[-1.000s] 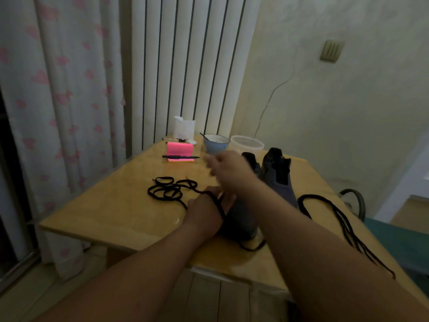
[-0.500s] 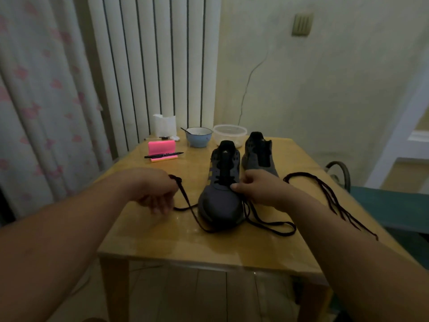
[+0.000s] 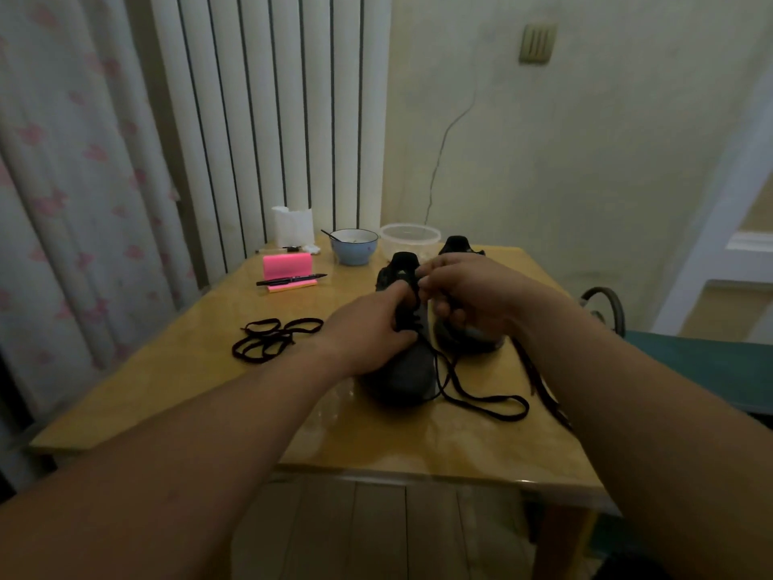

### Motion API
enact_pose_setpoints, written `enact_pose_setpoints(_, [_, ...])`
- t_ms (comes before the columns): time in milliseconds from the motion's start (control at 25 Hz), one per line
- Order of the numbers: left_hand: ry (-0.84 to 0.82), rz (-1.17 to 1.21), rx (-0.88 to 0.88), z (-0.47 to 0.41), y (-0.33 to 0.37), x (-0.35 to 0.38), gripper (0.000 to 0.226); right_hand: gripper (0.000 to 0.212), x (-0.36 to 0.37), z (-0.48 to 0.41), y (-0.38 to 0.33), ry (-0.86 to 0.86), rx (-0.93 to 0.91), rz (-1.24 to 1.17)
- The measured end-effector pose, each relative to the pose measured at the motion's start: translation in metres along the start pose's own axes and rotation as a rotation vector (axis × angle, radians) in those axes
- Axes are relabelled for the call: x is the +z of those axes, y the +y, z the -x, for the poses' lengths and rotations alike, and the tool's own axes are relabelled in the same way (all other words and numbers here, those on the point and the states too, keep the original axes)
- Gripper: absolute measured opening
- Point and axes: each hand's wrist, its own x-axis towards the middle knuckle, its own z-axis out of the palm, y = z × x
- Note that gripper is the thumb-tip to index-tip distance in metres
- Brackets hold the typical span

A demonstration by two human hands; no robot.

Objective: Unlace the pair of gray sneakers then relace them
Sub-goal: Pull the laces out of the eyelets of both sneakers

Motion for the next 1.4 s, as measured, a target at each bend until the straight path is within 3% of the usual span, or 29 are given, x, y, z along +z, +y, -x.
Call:
enact_pose_setpoints(120, [-0.024,-0.085,0.086,0.001,-0.008,-0.002,0.029,0.026,-0.033,0.001,-0.001,0.016,0.09,0.175])
enact_pose_setpoints(320, [-0.006,-0.256,0.291,0.002,-0.007,-0.008,0.023,0.013,-0.069,-0.002,-0.004,0.124,0.074,0.722])
enact_pose_setpoints(480, [0.06,-0.395,0.375,-0.008,-0.007,-0.007,0.004,0.013,-0.067,-0.004,-0.006,0.12,-0.005,0.778])
enact_pose_setpoints(560, [0.099,-0.049,0.213,-0.009,-0.004,-0.008,0.005,0.015,-0.069,-0.003,-0.002,0.048,0.042,0.839])
enact_pose_setpoints(640, [-0.013,0.28,0.017,-0.012,0.0,-0.019,0.006,0.012,-0.075,0.003,-0.001,-0.055,0.13,0.879])
enact_pose_setpoints(760, [-0.232,0.187,-0.028,-0.024,-0.003,-0.043,0.017,0.017,-0.08,0.009,-0.005,-0.118,0.177,0.84])
enact_pose_setpoints(920, [0.054,0.225,0.033,-0.037,0.021,-0.063,0.01,0.031,-0.044,0.006,-0.012,-0.193,0.084,0.694])
enact_pose_setpoints(1040, [-0.037,0.309,-0.021,-0.039,0.051,-0.07,0.037,0.004,-0.017,0.005,-0.028,-0.184,-0.028,0.451])
enact_pose_setpoints(1120, [-0.005,0.501,-0.136,-0.042,0.062,-0.081,0.049,0.006,-0.013,0.008,-0.041,-0.142,-0.048,0.341])
enact_pose_setpoints(1240, [0.054,0.579,-0.138,-0.054,0.067,-0.099,0.039,0.014,-0.016,0.013,-0.061,-0.123,-0.002,0.143])
enact_pose_setpoints(1400, [-0.113,0.734,-0.125,-0.054,0.065,-0.11,0.036,0.009,-0.03,0.009,-0.104,0.033,-0.033,0.096])
